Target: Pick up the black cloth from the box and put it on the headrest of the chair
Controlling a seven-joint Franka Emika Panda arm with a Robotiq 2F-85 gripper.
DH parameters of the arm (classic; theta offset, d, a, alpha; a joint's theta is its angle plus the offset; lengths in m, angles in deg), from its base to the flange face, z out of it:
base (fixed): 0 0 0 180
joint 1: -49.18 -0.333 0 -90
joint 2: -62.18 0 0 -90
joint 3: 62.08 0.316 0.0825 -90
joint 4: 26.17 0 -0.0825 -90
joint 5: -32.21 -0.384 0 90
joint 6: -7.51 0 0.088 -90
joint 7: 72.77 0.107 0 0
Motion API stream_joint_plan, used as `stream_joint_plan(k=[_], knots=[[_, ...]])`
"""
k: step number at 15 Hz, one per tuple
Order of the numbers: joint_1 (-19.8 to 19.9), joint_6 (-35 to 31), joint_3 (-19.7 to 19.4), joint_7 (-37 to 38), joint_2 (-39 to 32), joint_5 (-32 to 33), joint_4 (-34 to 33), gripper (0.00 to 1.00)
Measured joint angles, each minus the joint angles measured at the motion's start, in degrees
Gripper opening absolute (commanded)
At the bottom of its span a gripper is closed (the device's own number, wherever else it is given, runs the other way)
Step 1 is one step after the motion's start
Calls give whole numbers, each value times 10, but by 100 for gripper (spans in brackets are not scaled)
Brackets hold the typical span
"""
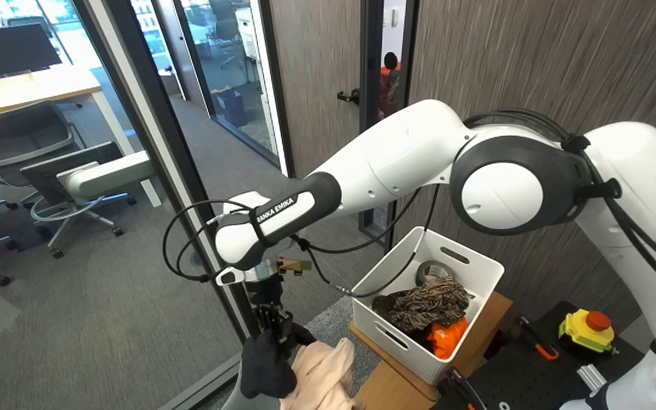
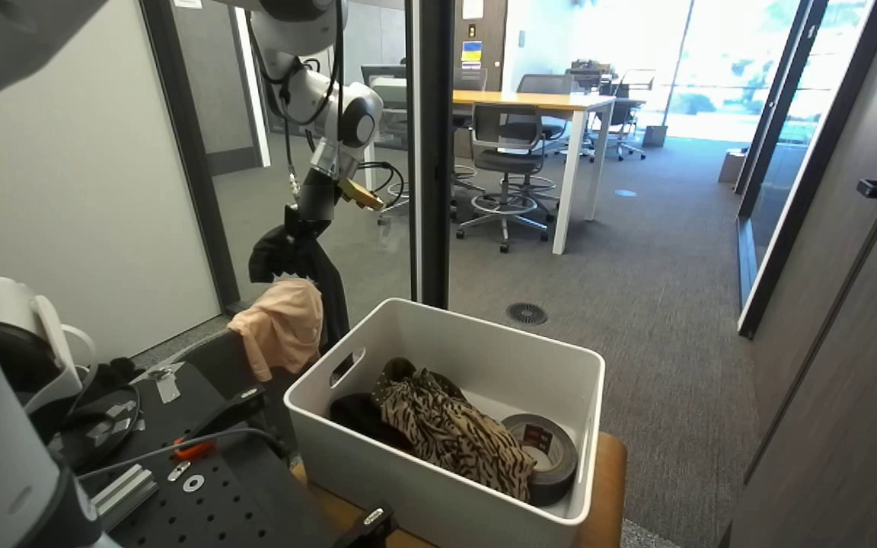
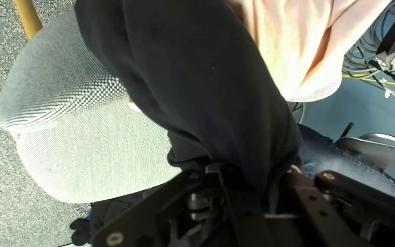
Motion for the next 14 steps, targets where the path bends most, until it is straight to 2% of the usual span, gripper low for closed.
stream_joint_plan(k=[7,12,14], knots=[[0,30,-1,21,-4,0,-14,100],[0,46,-5,35,-5,0,-20,100],[-1,59,-14,68,-4,9,-22,100]])
